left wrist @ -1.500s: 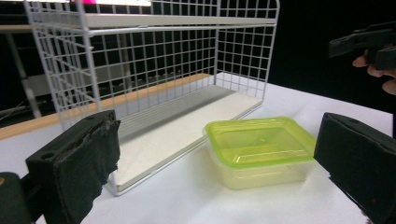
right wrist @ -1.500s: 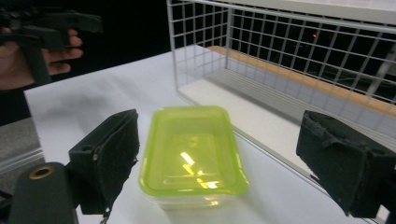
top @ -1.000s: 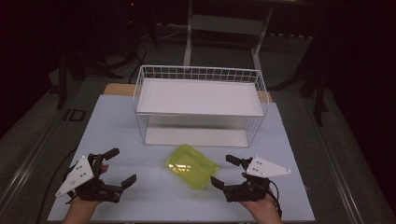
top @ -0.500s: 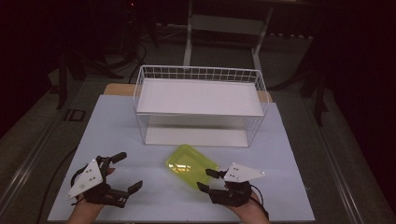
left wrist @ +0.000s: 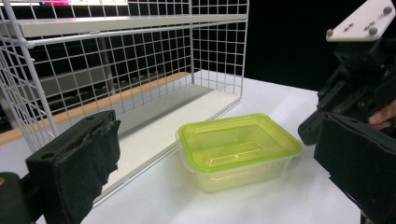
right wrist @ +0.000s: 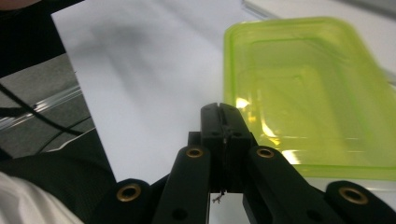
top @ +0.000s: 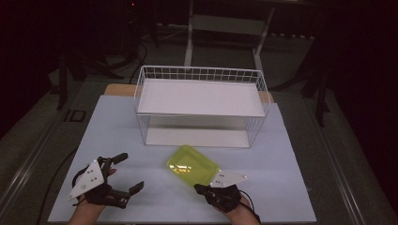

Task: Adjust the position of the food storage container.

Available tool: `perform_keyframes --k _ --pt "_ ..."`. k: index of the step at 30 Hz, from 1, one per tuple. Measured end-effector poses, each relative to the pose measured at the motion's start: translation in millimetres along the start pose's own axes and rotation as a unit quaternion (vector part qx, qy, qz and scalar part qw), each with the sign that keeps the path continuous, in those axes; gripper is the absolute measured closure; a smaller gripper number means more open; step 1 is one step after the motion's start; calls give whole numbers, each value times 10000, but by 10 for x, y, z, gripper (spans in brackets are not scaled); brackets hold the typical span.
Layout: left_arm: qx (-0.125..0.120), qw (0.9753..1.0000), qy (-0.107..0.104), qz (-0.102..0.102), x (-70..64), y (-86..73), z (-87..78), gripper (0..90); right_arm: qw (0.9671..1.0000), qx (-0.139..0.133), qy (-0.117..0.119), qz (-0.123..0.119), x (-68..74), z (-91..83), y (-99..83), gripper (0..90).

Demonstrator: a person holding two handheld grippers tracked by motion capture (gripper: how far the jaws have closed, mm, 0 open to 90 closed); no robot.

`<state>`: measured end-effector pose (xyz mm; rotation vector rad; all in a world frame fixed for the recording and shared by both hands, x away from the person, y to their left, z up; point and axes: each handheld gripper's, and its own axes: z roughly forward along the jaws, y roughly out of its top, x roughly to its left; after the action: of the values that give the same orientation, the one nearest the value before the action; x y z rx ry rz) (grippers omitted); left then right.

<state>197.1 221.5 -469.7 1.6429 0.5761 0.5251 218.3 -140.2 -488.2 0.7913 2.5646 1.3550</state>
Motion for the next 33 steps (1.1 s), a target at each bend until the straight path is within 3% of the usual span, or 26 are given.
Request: perform_keyframes --k 4,12,18,27,33 --pt "25 10000 -14 20 -3 -7 12 9 9998 65 170 -29 6 89 -20 898" --pt "37 10000 -3 17 4 -15 11 9 9992 355 173 -8 -61 149 -49 899" --pt "41 10000 -10 24 -1 -17 15 9 9993 377 -27 21 -107 88 -51 899" --pt "39 10000 -22 14 -3 -21 20 9 9983 364 -404 192 -357 -19 -82 899" --pt "42 10000 -36 -2 -4 -25 24 9 9979 339 -504 214 -436 -38 -85 899"
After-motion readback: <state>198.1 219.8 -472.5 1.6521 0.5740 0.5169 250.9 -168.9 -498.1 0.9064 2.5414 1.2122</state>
